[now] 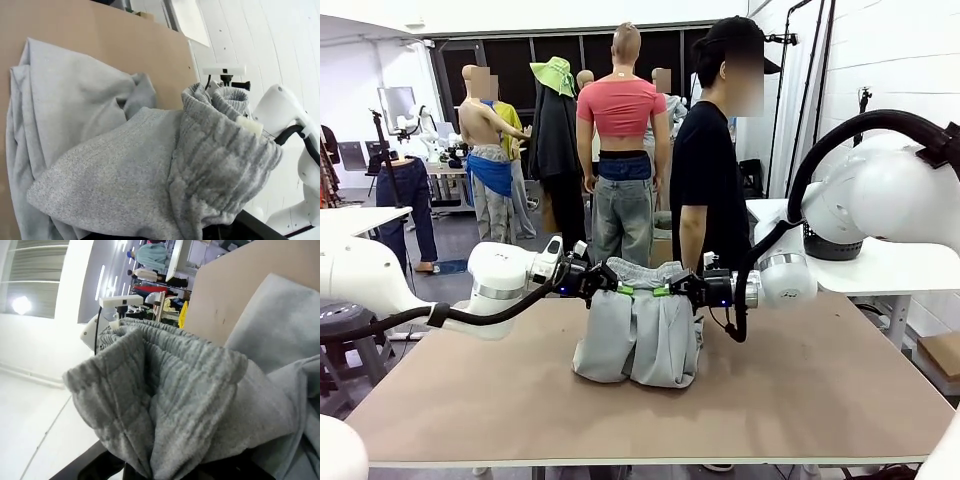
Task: Fold the training pants.
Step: Fold the Training pants in half.
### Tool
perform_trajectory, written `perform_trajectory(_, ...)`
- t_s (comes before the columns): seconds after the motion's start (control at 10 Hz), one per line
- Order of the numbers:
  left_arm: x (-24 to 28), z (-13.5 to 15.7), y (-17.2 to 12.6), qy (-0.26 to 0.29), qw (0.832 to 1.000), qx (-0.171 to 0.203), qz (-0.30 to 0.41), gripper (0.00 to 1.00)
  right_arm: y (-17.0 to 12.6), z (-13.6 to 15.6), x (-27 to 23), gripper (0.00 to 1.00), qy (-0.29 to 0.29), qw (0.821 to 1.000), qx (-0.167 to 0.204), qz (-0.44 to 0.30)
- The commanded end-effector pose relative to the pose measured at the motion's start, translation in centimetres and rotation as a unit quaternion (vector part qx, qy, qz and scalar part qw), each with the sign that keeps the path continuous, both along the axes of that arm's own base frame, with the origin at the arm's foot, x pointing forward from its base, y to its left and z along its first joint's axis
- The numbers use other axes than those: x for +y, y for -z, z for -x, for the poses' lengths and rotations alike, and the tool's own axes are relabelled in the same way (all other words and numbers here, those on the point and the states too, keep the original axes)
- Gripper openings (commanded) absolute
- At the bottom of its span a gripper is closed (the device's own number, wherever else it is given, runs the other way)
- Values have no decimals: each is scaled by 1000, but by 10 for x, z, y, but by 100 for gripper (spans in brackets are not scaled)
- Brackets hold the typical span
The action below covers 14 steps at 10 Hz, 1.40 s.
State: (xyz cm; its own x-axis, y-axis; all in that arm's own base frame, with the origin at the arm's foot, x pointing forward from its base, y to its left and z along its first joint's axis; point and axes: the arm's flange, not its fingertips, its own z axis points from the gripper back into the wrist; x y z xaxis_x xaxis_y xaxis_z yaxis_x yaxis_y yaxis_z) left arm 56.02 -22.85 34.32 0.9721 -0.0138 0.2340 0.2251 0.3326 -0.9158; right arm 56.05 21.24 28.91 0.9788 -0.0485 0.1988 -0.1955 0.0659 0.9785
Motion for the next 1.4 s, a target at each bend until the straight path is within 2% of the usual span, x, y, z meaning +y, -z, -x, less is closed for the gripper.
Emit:
perform_trajectory(0.0,8,-24,6,-16,999,29,-28,0,10,-21,-14,0,46,999,23,12)
perform_trajectory(0.3,16,-46,21,-32,997,56,-43,0,22,-40,-20,0,68,997,41,26)
perform_trajectory(0.4,17,-46,24,-34,997,64,-40,0,25,-38,-20,0,71,996,50,28)
perform_trajectory(0.6,0,-32,25,-21,998,51,-17,0,21,-23,2,0,27,999,33,19)
perform_trajectory(0.9,-2,-32,27,-17,998,58,-13,0,22,-22,6,0,22,999,34,19)
perform_trajectory(1.1,-13,-48,29,-11,998,61,-27,0,29,-37,0,0,45,998,41,18)
perform_trajectory(1.3,-10,-67,35,-28,996,84,-34,0,36,-47,-4,0,61,996,56,21)
